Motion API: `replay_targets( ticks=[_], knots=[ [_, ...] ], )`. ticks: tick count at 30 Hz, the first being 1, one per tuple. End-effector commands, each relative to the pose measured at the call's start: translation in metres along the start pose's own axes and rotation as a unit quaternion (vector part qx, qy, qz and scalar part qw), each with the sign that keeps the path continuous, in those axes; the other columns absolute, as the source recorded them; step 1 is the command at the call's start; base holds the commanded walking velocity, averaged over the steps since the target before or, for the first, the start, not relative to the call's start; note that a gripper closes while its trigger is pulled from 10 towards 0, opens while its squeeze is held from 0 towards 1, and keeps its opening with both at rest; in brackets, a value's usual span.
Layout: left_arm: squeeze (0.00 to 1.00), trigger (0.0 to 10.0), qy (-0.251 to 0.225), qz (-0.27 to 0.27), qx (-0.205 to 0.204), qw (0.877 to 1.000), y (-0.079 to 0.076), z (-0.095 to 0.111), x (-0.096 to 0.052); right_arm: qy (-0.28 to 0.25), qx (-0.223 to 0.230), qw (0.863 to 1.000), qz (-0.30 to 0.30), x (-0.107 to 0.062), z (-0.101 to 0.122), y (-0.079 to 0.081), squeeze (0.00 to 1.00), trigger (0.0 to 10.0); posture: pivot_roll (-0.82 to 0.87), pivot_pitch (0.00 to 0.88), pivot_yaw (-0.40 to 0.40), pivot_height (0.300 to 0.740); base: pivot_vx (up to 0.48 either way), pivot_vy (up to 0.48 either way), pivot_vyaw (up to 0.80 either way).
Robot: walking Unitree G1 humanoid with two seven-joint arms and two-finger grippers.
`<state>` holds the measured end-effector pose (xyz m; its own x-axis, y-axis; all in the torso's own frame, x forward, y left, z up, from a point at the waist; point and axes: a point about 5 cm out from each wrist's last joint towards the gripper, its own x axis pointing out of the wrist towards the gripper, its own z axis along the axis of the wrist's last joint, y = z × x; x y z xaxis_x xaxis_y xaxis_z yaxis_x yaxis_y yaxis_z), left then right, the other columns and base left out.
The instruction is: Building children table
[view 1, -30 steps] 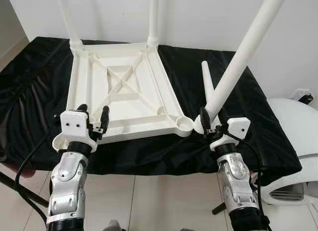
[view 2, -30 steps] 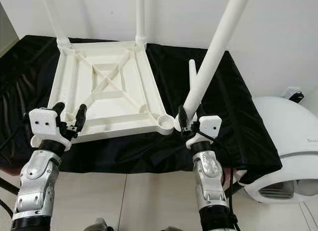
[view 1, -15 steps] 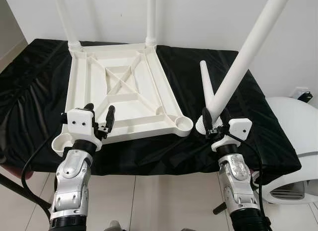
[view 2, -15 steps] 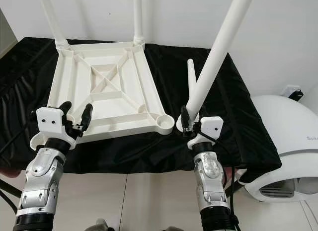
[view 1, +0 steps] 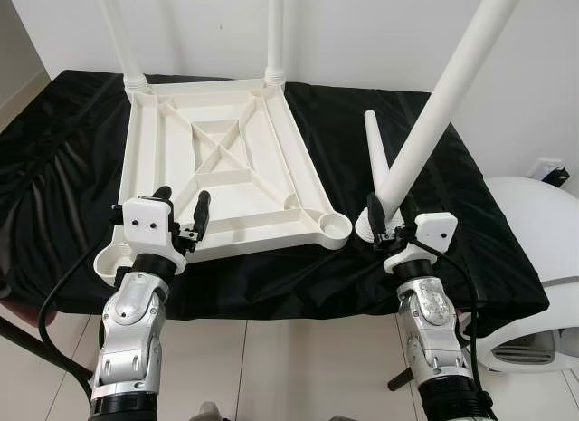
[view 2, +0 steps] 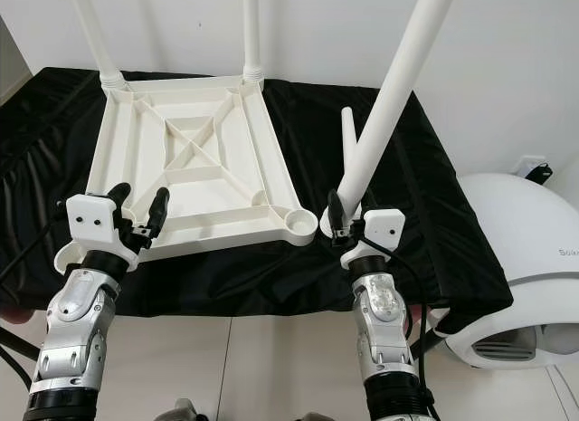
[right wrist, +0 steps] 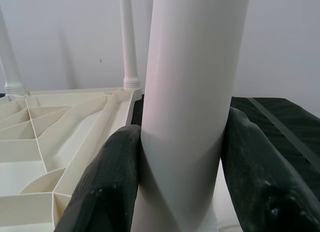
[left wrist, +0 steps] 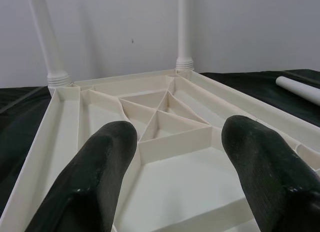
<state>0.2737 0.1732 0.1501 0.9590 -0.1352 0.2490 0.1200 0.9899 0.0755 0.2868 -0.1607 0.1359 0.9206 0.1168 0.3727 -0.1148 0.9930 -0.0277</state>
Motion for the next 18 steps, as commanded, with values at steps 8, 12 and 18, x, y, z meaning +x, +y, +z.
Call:
replay_targets(
  ticks=[8,12,18],
  knots=[
    [0.0,10.0,-0.001,0.027,0.002,1.0,0.0019,-0.0011,0.0011,-0.013,0.003,1.0,0.01,0.0047,0.0016,0.0041,0.0,10.0,0.03,0.0,-0.02,0.74,0.0,0.0,0.0],
    [0.0,10.0,0.002,0.027,0.001,1.0,0.002,-0.002,0.0007,-0.013,0.005,1.0,0.014,0.006,0.0011,0.0055,0.0,10.0,0.04,0.0,-0.023,0.74,0.0,0.0,0.0],
    [0.0,10.0,0.002,0.023,0.001,1.0,0.0004,-0.0018,0.0006,-0.014,0.007,1.0,0.017,0.0075,0.0002,0.0066,0.0,10.0,0.04,0.0,-0.024,0.74,0.0,0.0,0.0]
  ],
)
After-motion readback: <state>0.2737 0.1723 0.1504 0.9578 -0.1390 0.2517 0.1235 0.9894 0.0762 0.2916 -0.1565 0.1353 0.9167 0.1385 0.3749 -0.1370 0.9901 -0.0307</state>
